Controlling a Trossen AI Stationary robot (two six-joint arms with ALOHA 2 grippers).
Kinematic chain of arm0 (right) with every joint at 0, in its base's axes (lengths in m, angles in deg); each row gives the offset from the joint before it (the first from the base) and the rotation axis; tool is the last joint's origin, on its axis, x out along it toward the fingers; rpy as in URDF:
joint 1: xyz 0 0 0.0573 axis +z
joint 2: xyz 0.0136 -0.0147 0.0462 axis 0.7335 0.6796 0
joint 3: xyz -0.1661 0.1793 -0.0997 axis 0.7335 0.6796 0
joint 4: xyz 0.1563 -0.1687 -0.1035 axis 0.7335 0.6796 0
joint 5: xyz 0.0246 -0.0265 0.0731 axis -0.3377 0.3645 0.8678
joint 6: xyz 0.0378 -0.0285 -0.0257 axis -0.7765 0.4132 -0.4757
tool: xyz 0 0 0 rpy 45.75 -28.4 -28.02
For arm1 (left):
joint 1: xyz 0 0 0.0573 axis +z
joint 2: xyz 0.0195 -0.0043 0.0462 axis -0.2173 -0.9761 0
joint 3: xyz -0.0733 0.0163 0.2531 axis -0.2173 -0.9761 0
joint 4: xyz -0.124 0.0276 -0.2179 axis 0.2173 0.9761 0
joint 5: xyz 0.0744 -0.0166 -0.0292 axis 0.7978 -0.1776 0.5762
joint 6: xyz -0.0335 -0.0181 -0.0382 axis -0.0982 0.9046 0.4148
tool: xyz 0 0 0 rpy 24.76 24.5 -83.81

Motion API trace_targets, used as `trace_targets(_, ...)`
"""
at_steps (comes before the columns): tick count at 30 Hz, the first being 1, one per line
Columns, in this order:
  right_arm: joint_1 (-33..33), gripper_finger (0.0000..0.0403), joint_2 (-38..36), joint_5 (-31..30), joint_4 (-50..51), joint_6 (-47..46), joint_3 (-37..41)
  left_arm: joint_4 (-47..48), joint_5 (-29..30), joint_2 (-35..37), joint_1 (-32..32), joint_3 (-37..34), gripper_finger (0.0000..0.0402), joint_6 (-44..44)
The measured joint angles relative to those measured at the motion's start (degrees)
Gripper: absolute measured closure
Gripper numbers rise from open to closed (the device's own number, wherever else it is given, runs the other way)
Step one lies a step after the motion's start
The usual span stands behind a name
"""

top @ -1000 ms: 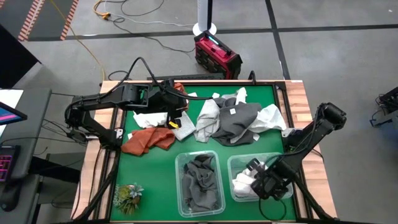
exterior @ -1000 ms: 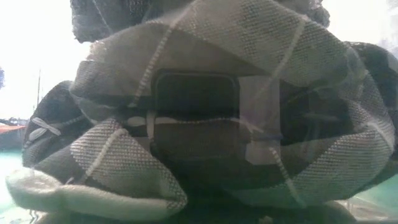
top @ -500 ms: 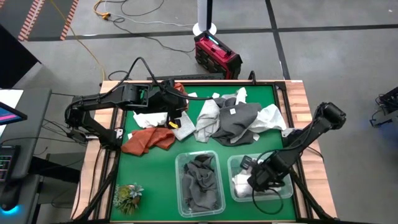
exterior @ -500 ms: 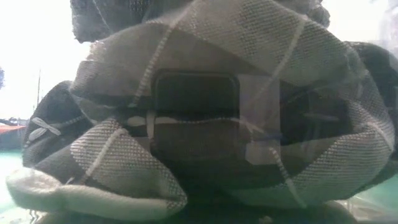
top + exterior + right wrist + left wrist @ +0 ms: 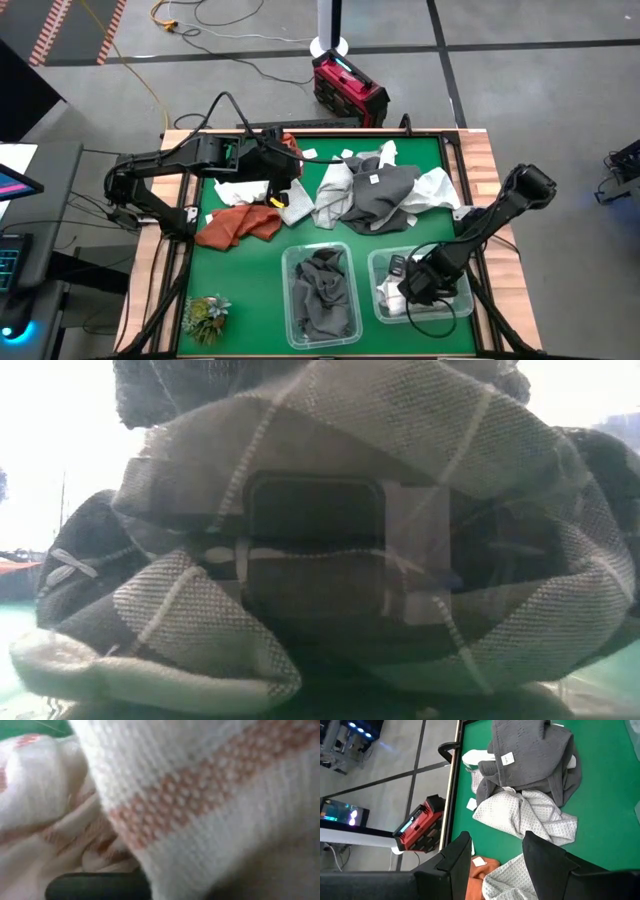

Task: Sort towels by color in basket
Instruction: Put the white and orange towel into the right transparent bin

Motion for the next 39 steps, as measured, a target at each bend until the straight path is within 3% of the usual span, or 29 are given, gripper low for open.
trace_targets(8, 0.0, 0.0364, 0.0, 1.2, -9.0, -2.9, 4.6, 0.3, 0.0, 0.0, 0.0, 0.0, 0.0235, 1.4)
trace_targets(15, 0.0, 0.0352, 0.0, 0.1, -12.5, -23.1, 4.7, 1.2, 0.0, 0.0, 0.0, 0.0, 0.0235, 2.1)
trace_targets(21, 0.0, 0.0328, 0.0, 0.0, -13.7, -29.2, 4.6, 1.2, 0.0, 0.0, 0.0, 0.0, 0.0235, 2.1)
trace_targets(33, -0.2, 0.0238, 0.0, -0.1, -8.1, -31.9, -2.7, 1.1, 0.0, 0.0, 0.0, 0.0, 0.0235, 1.7)
trace_targets(39, -0.8, 0.0184, 0.0, -0.3, 2.2, -32.6, -7.0, 1.1, 0.0, 0.0, 0.0, 0.0, 0.0235, 1.7)
